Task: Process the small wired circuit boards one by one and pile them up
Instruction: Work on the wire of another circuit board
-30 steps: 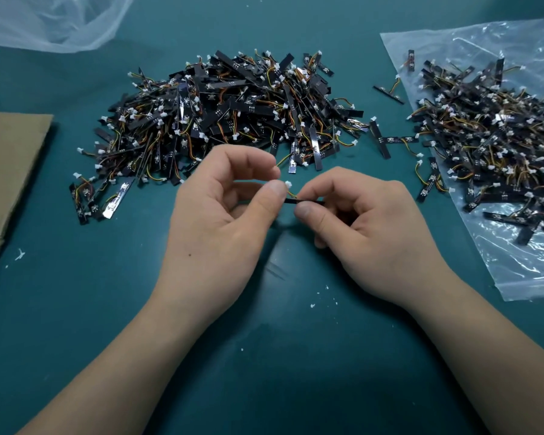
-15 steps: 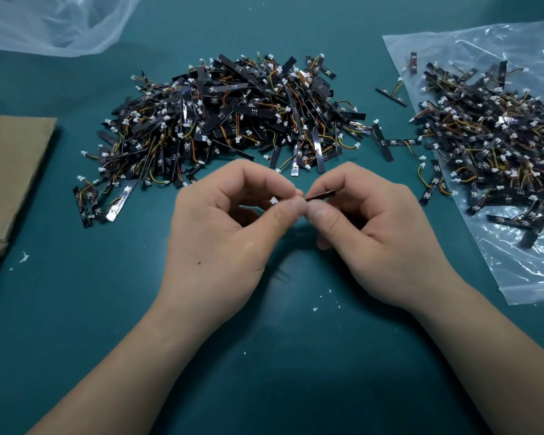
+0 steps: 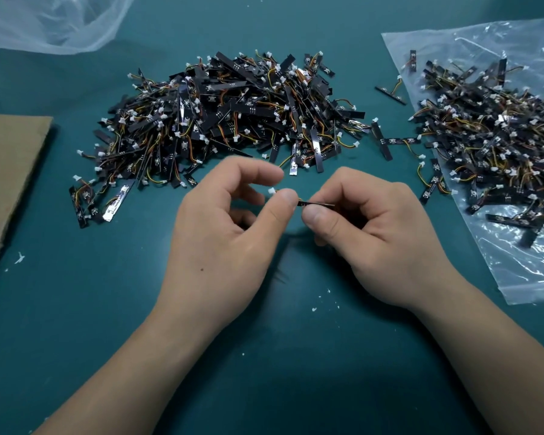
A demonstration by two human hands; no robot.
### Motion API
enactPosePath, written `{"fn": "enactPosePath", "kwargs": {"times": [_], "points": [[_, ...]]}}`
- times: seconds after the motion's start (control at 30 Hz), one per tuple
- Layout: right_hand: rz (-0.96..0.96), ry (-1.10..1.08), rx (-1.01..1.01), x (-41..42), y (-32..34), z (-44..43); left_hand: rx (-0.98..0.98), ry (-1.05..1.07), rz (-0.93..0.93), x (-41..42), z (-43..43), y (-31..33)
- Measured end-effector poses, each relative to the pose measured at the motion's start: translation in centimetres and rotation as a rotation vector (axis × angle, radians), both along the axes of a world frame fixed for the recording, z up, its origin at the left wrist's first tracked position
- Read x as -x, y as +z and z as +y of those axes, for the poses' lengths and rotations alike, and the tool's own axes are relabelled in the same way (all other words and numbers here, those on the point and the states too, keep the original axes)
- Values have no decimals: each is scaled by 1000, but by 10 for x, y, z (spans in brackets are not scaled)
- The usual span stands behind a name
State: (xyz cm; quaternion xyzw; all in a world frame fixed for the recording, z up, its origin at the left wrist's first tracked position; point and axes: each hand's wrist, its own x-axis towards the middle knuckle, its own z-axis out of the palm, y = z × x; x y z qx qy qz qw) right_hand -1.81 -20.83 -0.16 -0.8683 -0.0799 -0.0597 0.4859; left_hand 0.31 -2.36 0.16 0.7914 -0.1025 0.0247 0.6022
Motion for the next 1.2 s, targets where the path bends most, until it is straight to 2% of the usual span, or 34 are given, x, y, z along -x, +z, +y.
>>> {"fn": "enactPosePath", "kwargs": {"times": [0.2, 0.53, 0.77, 0.9, 1.03, 1.2], "points": [[-7, -21, 18, -1, 2, 2, -122, -42, -54, 0, -1, -1], [-2, -5, 8, 0, 2, 2, -81, -89, -52, 1, 0, -2], [19, 19, -29, -1, 3, 2, -35, -115, -120, 1, 0, 0], [7, -35, 32, -1, 3, 3, -30, -134, -138, 1, 0, -1], [-1, -43, 35, -1, 4, 4, 87, -190, -39, 2, 0, 1], [-20, 15, 18, 0, 7, 4, -64, -152, -32, 1, 0, 1]]}}
